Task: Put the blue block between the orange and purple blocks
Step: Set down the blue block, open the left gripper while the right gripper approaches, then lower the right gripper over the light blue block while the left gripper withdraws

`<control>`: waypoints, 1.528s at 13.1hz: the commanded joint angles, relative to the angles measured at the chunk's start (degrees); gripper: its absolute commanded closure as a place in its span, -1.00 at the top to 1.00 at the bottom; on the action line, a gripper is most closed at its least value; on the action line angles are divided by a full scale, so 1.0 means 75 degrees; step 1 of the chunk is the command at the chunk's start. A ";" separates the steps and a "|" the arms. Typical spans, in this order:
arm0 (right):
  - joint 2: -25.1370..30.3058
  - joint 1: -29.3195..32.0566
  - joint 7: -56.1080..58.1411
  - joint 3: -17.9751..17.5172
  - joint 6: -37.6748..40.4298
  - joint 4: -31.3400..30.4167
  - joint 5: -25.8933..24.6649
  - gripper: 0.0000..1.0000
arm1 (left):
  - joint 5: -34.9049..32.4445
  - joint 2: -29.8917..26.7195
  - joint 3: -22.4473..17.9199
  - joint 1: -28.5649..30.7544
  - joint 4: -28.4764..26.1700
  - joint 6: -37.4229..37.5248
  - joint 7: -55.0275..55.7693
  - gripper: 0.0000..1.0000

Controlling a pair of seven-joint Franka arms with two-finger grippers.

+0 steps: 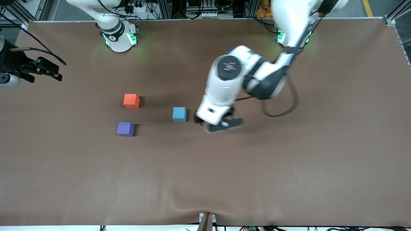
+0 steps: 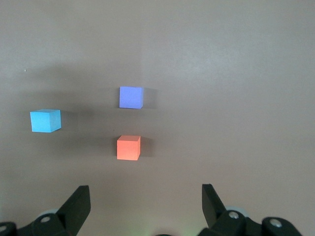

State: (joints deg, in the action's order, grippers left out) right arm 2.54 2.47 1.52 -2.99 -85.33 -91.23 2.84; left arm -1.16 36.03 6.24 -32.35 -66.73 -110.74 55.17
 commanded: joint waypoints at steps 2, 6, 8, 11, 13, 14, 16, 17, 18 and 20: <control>-0.0081 -0.0153 -0.0177 -0.0175 0.0057 0.0199 -0.0004 1.00 | -0.0009 -0.1730 0.0082 0.1345 -0.1763 0.0186 -0.0873 1.00; -0.0373 -0.0387 -0.1209 -0.0397 -0.0002 0.0234 0.0113 1.00 | -0.0009 -0.3173 0.0128 0.2506 -0.3229 0.0339 -0.2221 1.00; -0.0607 -0.0388 -0.1862 -0.0771 -0.0002 0.0397 0.0113 1.00 | -0.0009 -0.3432 0.0129 0.3058 -0.3557 0.0328 -0.2665 1.00; -0.1250 -0.0446 -0.2708 -0.1544 -0.0013 0.0818 0.0055 1.00 | -0.0009 -0.4062 0.0140 0.3796 -0.4013 0.0281 -0.3416 1.00; -0.1708 -0.0737 -0.3177 -0.1815 -0.0351 0.1042 -0.0004 1.00 | 0.0026 -0.4824 0.0152 0.4603 -0.4530 0.0350 -0.4769 1.00; -0.1791 -0.0960 -0.3272 -0.1816 -0.0632 0.1043 -0.0015 1.00 | 0.0108 -0.5222 0.0152 0.5036 -0.4764 0.0398 -0.5451 1.00; -0.2048 -0.1276 -0.3273 -0.1816 -0.0950 0.1008 -0.0062 1.00 | 0.0108 -0.5448 0.0140 0.5333 -0.4743 0.0841 -0.5914 1.00; -0.2189 -0.1557 -0.3354 -0.1804 -0.1055 0.0984 -0.0329 1.00 | 0.0120 -0.5600 0.0117 0.5345 -0.4743 0.0959 -0.5915 1.00; -0.2341 -0.1699 -0.3413 -0.1804 -0.1103 0.0961 -0.0529 1.00 | 0.0120 -0.5682 0.0094 0.5357 -0.4743 0.1053 -0.5915 1.00; -0.2646 -0.1922 -0.3425 -0.1804 -0.1220 0.0926 -0.0566 1.00 | 0.0097 -0.5695 0.0047 0.5368 -0.4673 0.1078 -0.5938 1.00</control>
State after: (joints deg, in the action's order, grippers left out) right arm -14.69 -10.37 -23.03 -16.57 -94.10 -85.79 0.15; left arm -0.97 -5.68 6.54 7.72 -100.93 -102.94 11.08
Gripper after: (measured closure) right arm 0.000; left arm 0.000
